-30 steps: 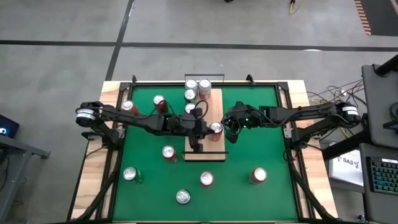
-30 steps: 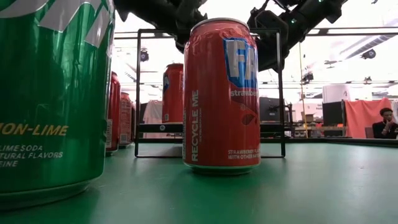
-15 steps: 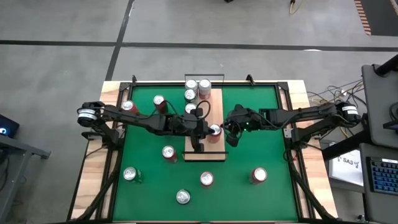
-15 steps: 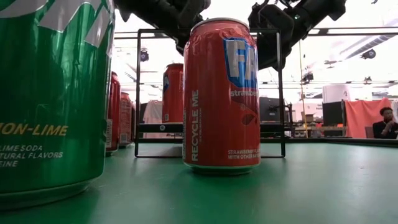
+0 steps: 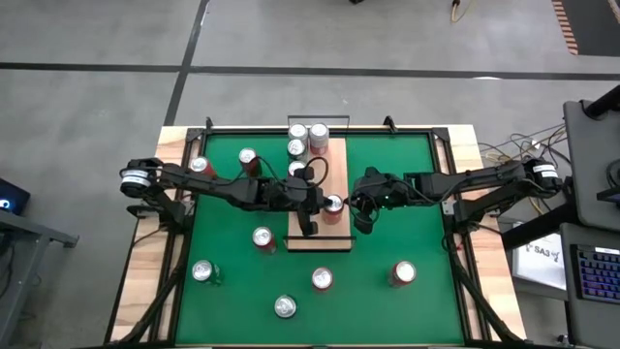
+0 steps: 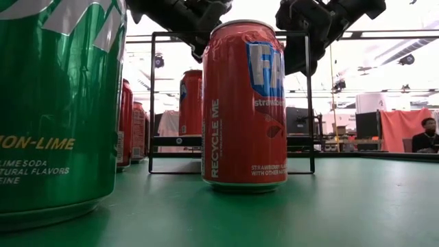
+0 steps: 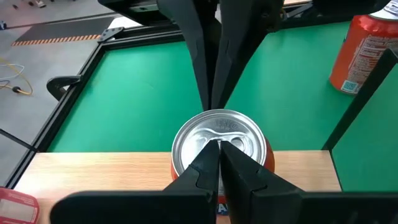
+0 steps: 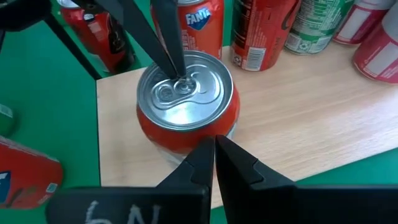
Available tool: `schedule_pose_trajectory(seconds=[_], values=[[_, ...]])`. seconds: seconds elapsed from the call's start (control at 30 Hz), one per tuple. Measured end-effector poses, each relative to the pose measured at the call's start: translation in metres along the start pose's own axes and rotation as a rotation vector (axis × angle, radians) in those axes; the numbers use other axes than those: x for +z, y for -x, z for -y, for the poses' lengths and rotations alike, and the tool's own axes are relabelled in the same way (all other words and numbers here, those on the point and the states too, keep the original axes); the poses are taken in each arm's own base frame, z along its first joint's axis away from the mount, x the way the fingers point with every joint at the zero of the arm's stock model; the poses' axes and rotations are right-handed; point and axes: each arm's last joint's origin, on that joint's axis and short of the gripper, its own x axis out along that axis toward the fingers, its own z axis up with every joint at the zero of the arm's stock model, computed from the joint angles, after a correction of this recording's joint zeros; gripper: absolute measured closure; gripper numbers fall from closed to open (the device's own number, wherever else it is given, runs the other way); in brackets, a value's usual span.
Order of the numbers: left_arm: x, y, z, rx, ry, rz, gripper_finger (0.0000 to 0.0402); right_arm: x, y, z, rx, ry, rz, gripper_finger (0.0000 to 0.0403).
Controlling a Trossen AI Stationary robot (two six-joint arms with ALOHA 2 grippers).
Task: Place canned beverage on shelf
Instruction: Put the orange soda can on the shelf and aligned with the other orange soda can
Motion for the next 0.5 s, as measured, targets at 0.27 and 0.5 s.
schedule_pose_trajectory(seconds=[0.27, 0.5], values=[[0.0013, -0.0010, -0.0040, 0.011, 0.009, 0.020, 0.0402, -0.0010, 0.0011, -0.0061, 0.023, -0.007, -0.003, 0.0394], [0.0060, 0.0078, -0.0030, 0.001, 0.006, 0.033, 0.0402, -0.0050, 0.0053, -0.0065, -0.019, -0.042, -0.032, 0.0394]])
